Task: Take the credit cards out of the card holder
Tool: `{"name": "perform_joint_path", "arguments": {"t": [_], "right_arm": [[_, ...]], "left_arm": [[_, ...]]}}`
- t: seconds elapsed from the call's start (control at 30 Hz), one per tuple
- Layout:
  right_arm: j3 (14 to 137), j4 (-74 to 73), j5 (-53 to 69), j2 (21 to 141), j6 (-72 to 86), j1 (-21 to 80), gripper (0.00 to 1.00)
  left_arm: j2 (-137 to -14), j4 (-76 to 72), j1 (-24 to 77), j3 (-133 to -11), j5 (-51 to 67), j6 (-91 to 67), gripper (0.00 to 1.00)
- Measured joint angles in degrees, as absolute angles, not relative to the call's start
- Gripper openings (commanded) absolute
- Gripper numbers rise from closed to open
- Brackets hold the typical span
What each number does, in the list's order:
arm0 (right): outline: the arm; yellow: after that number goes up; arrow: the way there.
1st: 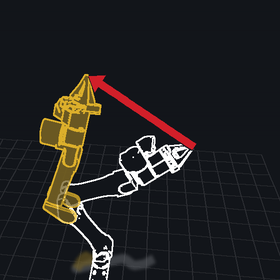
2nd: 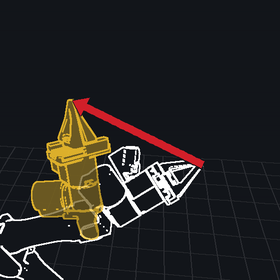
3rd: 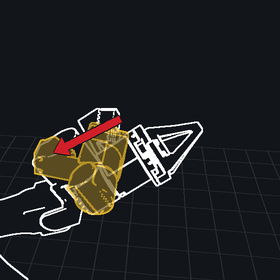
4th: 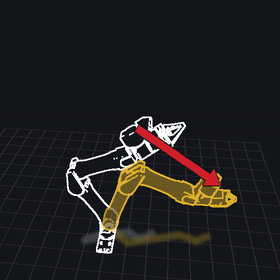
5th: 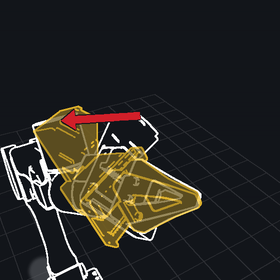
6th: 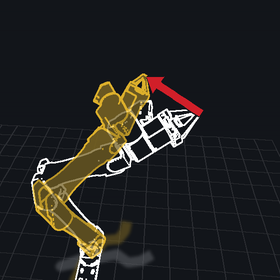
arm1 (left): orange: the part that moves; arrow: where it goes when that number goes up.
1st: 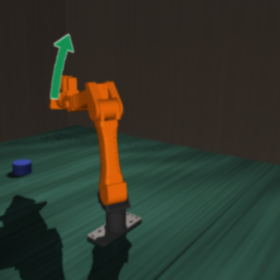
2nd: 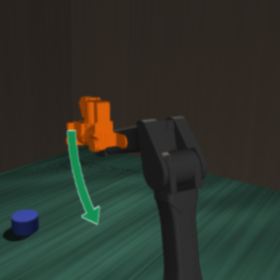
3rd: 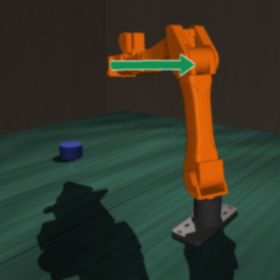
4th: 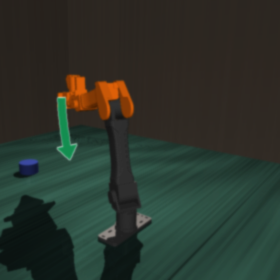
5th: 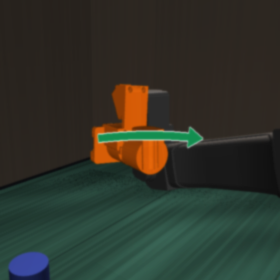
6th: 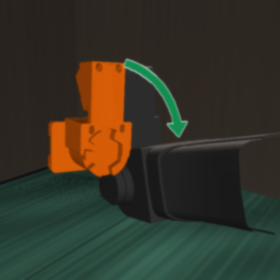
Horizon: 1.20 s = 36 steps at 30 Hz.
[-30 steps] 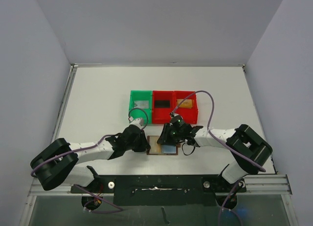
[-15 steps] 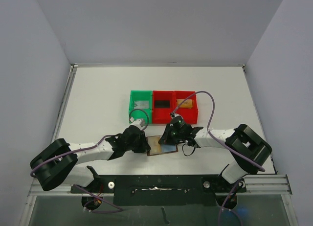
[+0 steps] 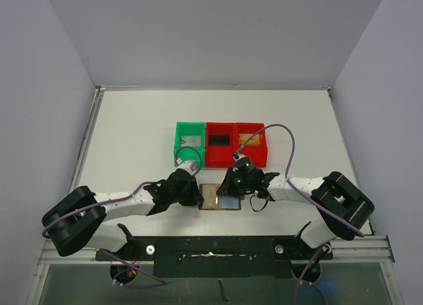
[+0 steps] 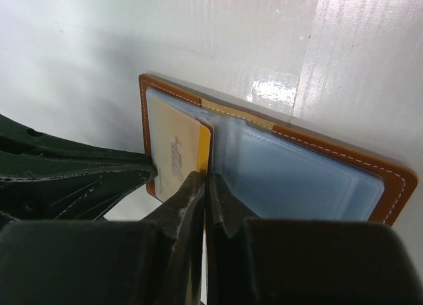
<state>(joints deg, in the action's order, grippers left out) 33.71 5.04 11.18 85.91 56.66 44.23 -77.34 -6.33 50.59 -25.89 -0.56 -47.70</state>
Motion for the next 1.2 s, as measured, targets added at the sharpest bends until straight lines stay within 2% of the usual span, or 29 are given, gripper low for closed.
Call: {"name": "perform_joint_path", "arguments": {"t": [0.23,0.37,0.47,0.57,0.7,1.2], "right_arm": [[33.7,4.8,11.3,85.6,56.6,44.2,0.24],[33.7,4.9,11.2,86.1,57.0,44.4,0.30],[33.8,5.8,11.6,87.1,57.6,44.8,0.24],[33.9,6.1,11.4,87.5,57.6,45.0,0.10],[33.8,6.1,10.8,87.7,57.5,45.0,0.00],[31.4,6.8,13.5,83.6,56.9,43.3,0.00]], "left_arm": [[-77.3,-6.3,50.6,-25.9,-0.6,-47.5,0.00],[-77.3,-6.5,50.6,-25.9,-0.6,-47.5,0.00],[-77.3,-6.6,50.6,-25.9,-0.6,-47.5,0.00],[-77.3,-6.6,50.6,-25.9,-0.6,-47.4,0.00],[-77.3,-6.5,50.6,-25.9,-0.6,-47.3,0.00],[-77.3,-6.4,50.6,-25.9,-1.0,-47.3,0.00]]}}
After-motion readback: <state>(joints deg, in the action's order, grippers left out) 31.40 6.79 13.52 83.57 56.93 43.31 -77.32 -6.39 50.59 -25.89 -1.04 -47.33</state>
